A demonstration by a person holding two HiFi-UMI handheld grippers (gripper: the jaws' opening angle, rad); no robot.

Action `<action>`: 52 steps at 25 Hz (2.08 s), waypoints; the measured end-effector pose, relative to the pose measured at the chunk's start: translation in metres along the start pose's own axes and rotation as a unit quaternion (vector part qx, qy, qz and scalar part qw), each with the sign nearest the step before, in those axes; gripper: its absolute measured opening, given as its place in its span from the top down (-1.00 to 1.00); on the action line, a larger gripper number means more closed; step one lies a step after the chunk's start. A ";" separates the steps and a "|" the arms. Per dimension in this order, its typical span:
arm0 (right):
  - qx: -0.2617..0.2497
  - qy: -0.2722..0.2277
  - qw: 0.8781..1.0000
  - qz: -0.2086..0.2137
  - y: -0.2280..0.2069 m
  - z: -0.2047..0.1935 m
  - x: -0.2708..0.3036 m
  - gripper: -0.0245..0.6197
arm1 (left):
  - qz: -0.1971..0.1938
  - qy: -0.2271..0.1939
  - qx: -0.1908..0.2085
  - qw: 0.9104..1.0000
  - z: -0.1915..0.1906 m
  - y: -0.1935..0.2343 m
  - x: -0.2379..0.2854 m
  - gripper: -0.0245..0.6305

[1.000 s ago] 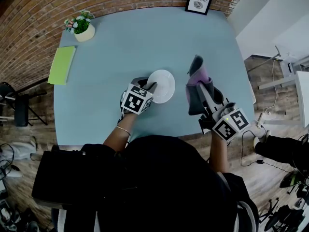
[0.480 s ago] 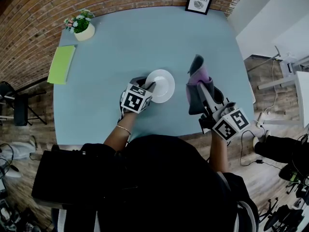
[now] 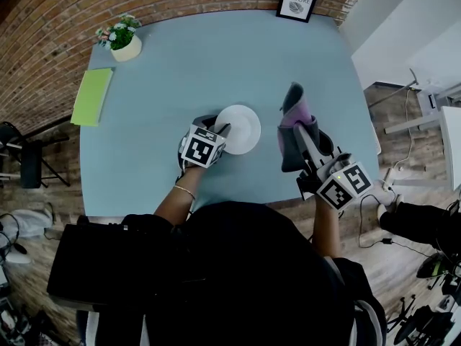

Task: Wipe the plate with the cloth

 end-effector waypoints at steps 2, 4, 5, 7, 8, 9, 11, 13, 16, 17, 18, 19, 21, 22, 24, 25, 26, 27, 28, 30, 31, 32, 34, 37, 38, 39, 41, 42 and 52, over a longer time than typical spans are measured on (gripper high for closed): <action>-0.001 -0.001 1.000 0.000 0.001 0.000 0.000 0.80 | 0.006 0.023 0.025 0.999 -0.006 -0.001 0.001 0.43; -0.002 -0.001 1.000 -0.001 0.001 0.000 -0.001 0.80 | 0.007 0.043 0.047 0.998 -0.014 -0.004 0.004 0.42; -0.002 -0.001 1.000 -0.002 0.001 0.001 -0.001 0.80 | 0.007 0.045 0.047 0.998 -0.017 -0.005 0.005 0.42; -0.002 -0.001 1.000 -0.004 0.000 0.002 -0.002 0.80 | 0.008 0.047 0.042 0.998 -0.021 -0.005 0.005 0.43; -0.002 0.000 1.000 -0.004 -0.001 0.002 -0.002 0.80 | 0.010 0.050 0.043 0.998 -0.023 -0.004 0.006 0.43; -0.002 0.000 1.000 -0.005 -0.001 0.002 -0.002 0.80 | 0.013 0.055 0.048 0.997 -0.024 -0.003 0.006 0.44; -0.001 0.002 1.000 -0.004 -0.001 0.001 -0.001 0.80 | 0.020 0.060 0.059 0.996 -0.026 0.000 0.006 0.54; 0.000 0.003 1.000 -0.003 -0.001 0.000 -0.001 0.80 | 0.021 0.060 0.060 0.996 -0.026 0.000 0.006 0.58; 0.000 0.003 1.000 -0.002 0.000 0.000 0.000 0.80 | 0.021 0.063 0.060 0.996 -0.028 0.000 0.006 0.58; 0.000 0.002 1.000 -0.003 0.000 0.000 0.000 0.80 | 0.022 0.064 0.061 0.996 -0.029 0.001 0.006 0.59; 0.000 0.002 1.000 -0.003 0.000 0.000 0.000 0.80 | 0.022 0.064 0.060 0.996 -0.029 0.001 0.006 0.60; 0.000 0.002 1.000 -0.003 0.000 0.000 0.000 0.80 | 0.022 0.064 0.059 0.996 -0.029 0.001 0.006 0.60; 0.000 0.003 1.000 -0.002 -0.001 0.000 0.000 0.80 | 0.022 0.062 0.057 0.996 -0.029 0.001 0.005 0.61; 0.001 0.003 1.000 -0.002 -0.001 0.000 0.000 0.80 | 0.023 0.061 0.056 0.996 -0.028 0.001 0.005 0.62; 0.002 0.004 1.000 -0.003 -0.002 -0.001 0.000 0.80 | 0.024 0.059 0.053 0.997 -0.028 0.002 0.004 0.66; 0.002 0.004 1.000 -0.003 -0.002 -0.001 0.000 0.80 | 0.024 0.059 0.052 0.997 -0.028 0.002 0.004 0.69; 0.003 0.003 1.000 -0.003 -0.003 -0.001 0.000 0.80 | 0.023 0.059 0.053 0.997 -0.028 0.002 0.004 0.71; 0.003 0.003 1.000 -0.003 -0.003 -0.001 0.000 0.80 | 0.021 0.058 0.054 0.997 -0.028 0.002 0.004 0.73; 0.003 0.002 1.000 -0.003 -0.003 -0.002 0.001 0.80 | 0.020 0.058 0.055 0.997 -0.028 0.002 0.004 0.75; 0.003 0.002 1.000 -0.001 -0.002 -0.002 0.002 0.80 | 0.020 0.056 0.056 0.997 -0.028 0.002 0.002 0.81; 0.003 0.002 1.000 0.000 -0.002 -0.002 0.002 0.80 | 0.020 0.055 0.056 0.997 -0.027 0.002 0.002 0.88; 0.003 0.003 1.000 0.000 -0.002 -0.001 0.002 0.80 | 0.021 0.055 0.058 0.997 -0.027 0.002 0.001 0.90; 0.003 0.003 1.000 0.000 -0.001 -0.001 0.002 0.80 | 0.023 0.055 0.061 0.996 -0.026 0.001 0.001 0.90; 0.003 0.002 1.000 -0.001 -0.001 -0.001 0.001 0.80 | 0.023 0.052 0.065 0.996 -0.025 0.000 -0.001 0.91; 0.003 0.002 1.000 -0.001 0.000 -0.001 0.001 0.80 | 0.022 0.049 0.064 0.997 -0.024 0.000 -0.002 0.91; 0.003 0.002 1.000 -0.002 0.000 -0.001 0.001 0.80 | 0.019 0.045 0.063 0.997 -0.022 -0.001 -0.002 0.90; 0.003 0.001 1.000 -0.002 0.000 -0.003 0.001 0.80 | 0.012 0.034 0.061 0.997 -0.018 -0.004 -0.003 0.91; 0.003 0.001 1.000 -0.002 0.000 -0.004 0.001 0.80 | 0.009 0.028 0.062 0.998 -0.016 -0.006 -0.004 0.91; 0.008 -0.001 1.000 0.002 0.000 -0.003 0.001 0.80 | -0.008 -0.049 0.056 0.997 0.024 -0.020 -0.022 0.91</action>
Point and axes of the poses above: the fingertips, and each gripper's own axes: x forward along the fingers, y to its left, z out of its top, the point moved 3 cm from there along -x, backward along the fingers, and after that the axes turned 2 degrees about -z, right-handed, at the moved point
